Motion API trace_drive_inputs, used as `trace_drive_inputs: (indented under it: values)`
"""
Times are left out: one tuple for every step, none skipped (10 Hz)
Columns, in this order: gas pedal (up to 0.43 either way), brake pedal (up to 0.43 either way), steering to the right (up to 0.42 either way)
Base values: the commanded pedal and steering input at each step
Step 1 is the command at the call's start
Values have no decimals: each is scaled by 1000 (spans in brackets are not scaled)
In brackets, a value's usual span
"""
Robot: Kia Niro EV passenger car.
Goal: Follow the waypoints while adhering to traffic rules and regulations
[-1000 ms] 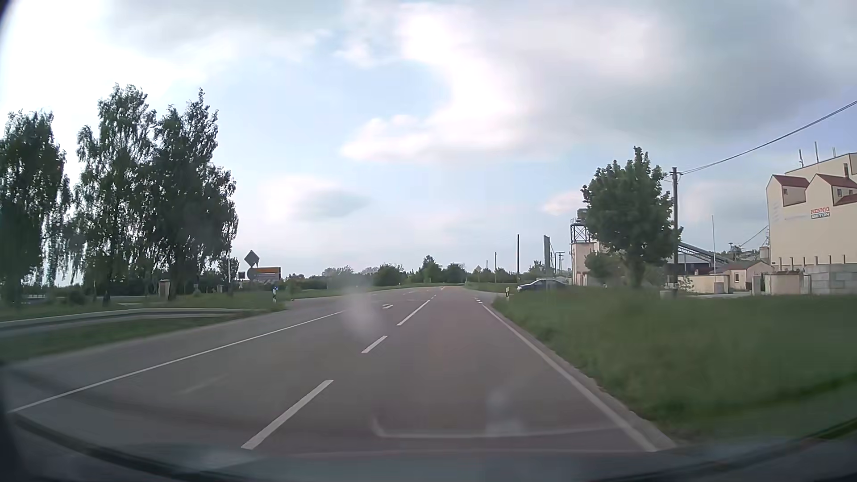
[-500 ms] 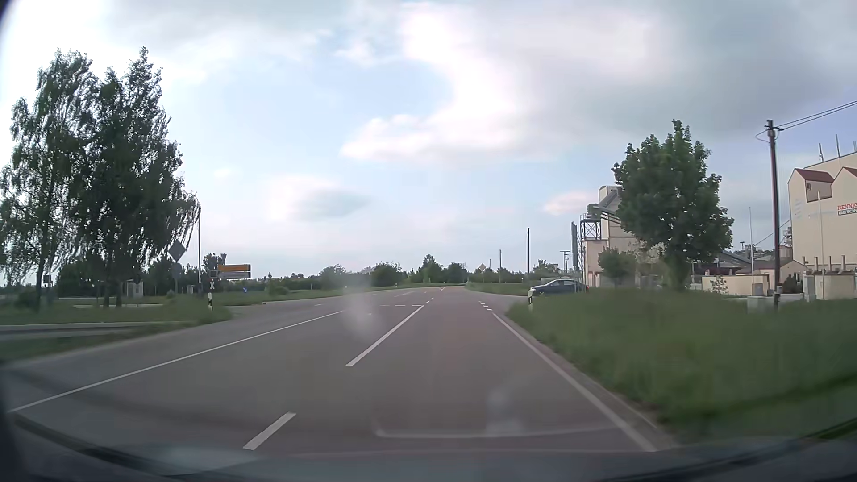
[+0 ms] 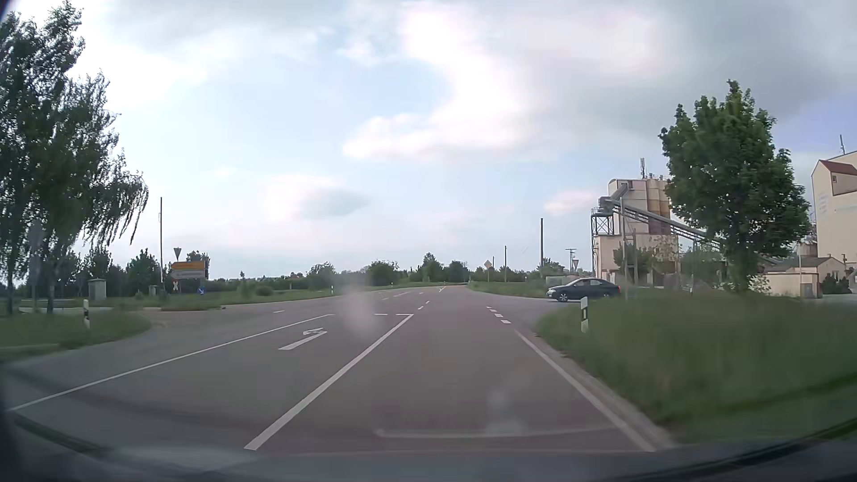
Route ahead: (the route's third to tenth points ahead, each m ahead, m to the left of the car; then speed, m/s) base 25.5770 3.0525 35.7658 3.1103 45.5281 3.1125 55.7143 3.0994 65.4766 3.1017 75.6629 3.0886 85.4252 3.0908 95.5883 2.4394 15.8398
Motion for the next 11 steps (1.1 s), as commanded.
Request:
trace_drive_inputs:
  values:
    - [169, 0, -2]
    - [169, 0, -2]
    - [169, 0, -2]
    - [169, 0, -2]
    - [169, 0, -2]
    - [169, 0, -2]
    - [169, 0, -2]
    - [169, 0, -2]
    - [169, 0, -2]
    - [169, 0, -1]
    - [169, 0, -2]
